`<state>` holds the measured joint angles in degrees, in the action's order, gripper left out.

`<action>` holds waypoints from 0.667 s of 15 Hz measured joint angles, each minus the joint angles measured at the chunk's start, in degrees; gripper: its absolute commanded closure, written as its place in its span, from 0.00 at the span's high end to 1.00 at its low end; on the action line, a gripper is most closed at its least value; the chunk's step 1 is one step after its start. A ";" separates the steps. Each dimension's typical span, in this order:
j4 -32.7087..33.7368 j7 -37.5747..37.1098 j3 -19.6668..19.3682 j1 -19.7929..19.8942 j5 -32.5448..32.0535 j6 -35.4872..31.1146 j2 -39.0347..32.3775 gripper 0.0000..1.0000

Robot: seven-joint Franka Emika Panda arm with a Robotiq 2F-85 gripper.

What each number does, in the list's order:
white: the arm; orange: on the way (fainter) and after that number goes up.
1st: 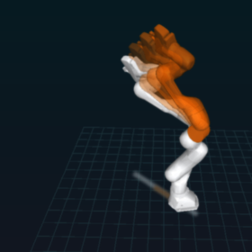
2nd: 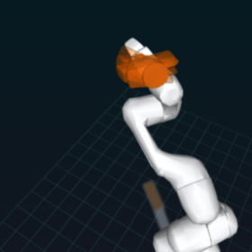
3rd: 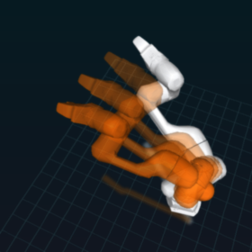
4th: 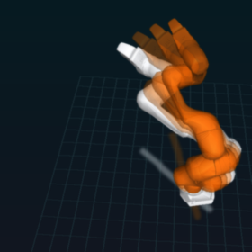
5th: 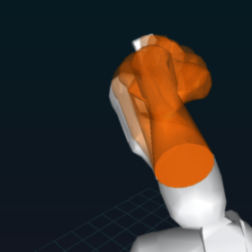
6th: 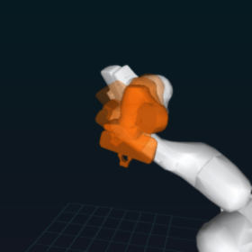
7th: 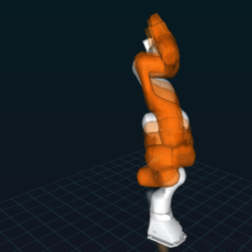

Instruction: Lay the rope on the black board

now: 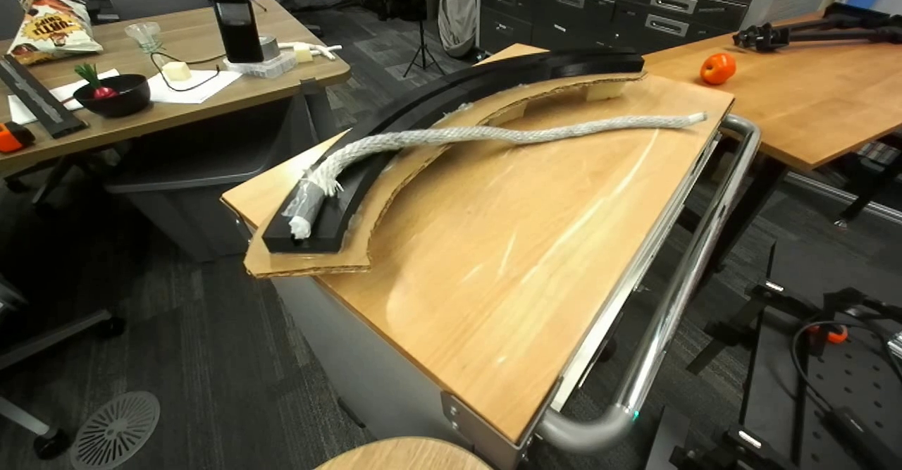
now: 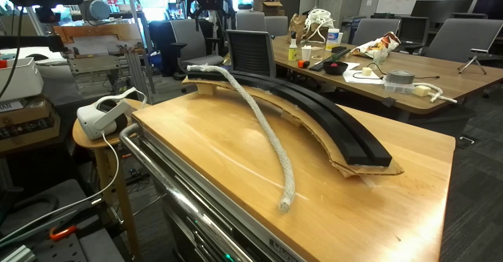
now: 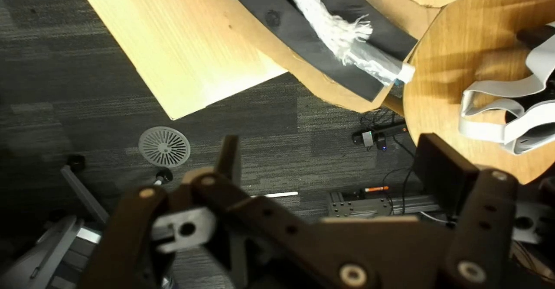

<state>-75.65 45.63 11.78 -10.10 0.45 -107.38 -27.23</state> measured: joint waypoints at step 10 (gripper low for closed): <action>-5.27 -2.56 -1.75 0.59 -5.35 -2.50 2.72 1.00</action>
<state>-80.92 43.07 10.02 -9.51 -4.90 -109.88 -24.51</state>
